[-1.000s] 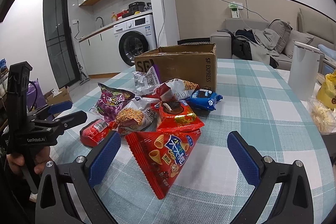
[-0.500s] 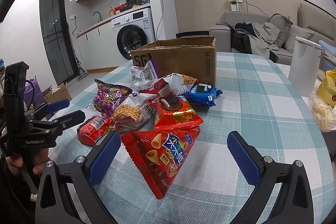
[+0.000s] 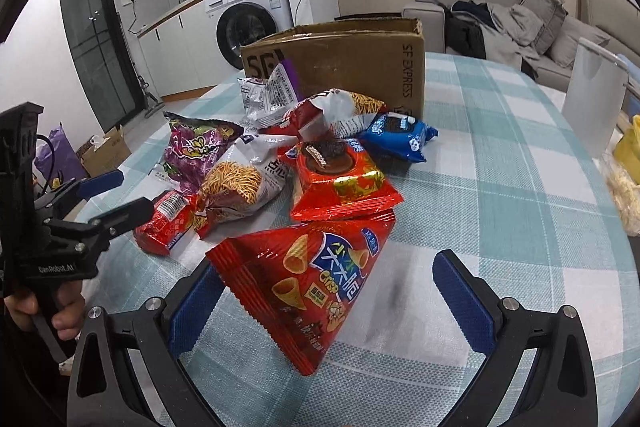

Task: Organize snacks
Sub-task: 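Grasp the red noodle packet with the left tool while the right tool grasps the red triangular chip bag, then lift and carry both held packets over the cardboard box and lower them inside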

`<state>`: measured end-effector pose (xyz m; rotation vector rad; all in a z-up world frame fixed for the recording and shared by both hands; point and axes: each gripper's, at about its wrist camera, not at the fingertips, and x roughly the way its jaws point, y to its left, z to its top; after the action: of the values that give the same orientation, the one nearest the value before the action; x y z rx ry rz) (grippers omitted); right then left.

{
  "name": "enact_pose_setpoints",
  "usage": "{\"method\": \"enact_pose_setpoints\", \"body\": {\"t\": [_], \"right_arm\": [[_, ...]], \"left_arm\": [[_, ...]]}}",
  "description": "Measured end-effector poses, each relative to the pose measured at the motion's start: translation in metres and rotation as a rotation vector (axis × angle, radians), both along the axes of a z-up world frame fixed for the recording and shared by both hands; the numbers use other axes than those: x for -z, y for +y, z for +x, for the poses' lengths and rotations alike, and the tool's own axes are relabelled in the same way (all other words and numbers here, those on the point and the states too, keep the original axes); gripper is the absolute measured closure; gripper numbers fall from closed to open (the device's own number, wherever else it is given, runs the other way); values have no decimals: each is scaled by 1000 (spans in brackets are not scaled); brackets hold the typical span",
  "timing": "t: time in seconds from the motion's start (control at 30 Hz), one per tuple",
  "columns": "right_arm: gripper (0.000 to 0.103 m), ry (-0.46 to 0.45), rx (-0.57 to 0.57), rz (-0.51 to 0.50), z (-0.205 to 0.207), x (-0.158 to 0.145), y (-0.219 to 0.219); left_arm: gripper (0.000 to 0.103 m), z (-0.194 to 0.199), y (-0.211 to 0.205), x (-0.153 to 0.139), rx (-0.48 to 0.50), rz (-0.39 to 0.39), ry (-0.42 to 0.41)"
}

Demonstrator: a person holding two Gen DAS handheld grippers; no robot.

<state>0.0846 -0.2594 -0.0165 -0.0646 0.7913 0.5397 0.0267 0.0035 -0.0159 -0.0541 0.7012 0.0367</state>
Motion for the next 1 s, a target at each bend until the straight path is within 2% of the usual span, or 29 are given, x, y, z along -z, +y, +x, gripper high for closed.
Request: {"method": "enact_pose_setpoints", "body": {"t": [0.23, 0.3, 0.4, 0.53, 0.6, 0.67, 0.7, 0.87, 1.0], "right_arm": [[1, 62, -13, -19, 9, 7, 4], [3, 64, -17, -24, 10, 7, 5], [15, 76, -29, -21, 10, 7, 6], [20, 94, -38, -27, 12, 10, 8], [25, 101, -43, -16, 13, 10, 7], [28, 112, -50, 1, 13, 11, 6], [33, 117, -55, 14, 13, 11, 5], [57, 99, -87, 32, 3, 10, 4], [59, 90, -78, 51, -3, 11, -3]], "left_arm": [[2, 13, -6, 10, 12, 23, 73], [9, 14, -6, 11, 14, 16, 85], [19, 18, -4, 14, 34, -14, 109], [33, 18, -4, 16, 68, -50, 122], [43, 19, -5, 18, 96, -74, 135], [58, 18, -8, 18, 118, -81, 130], [60, 18, -10, 18, 122, -72, 128], [62, 15, -10, 18, 128, -69, 116], [62, 7, -11, 17, 134, -70, 109]]}}
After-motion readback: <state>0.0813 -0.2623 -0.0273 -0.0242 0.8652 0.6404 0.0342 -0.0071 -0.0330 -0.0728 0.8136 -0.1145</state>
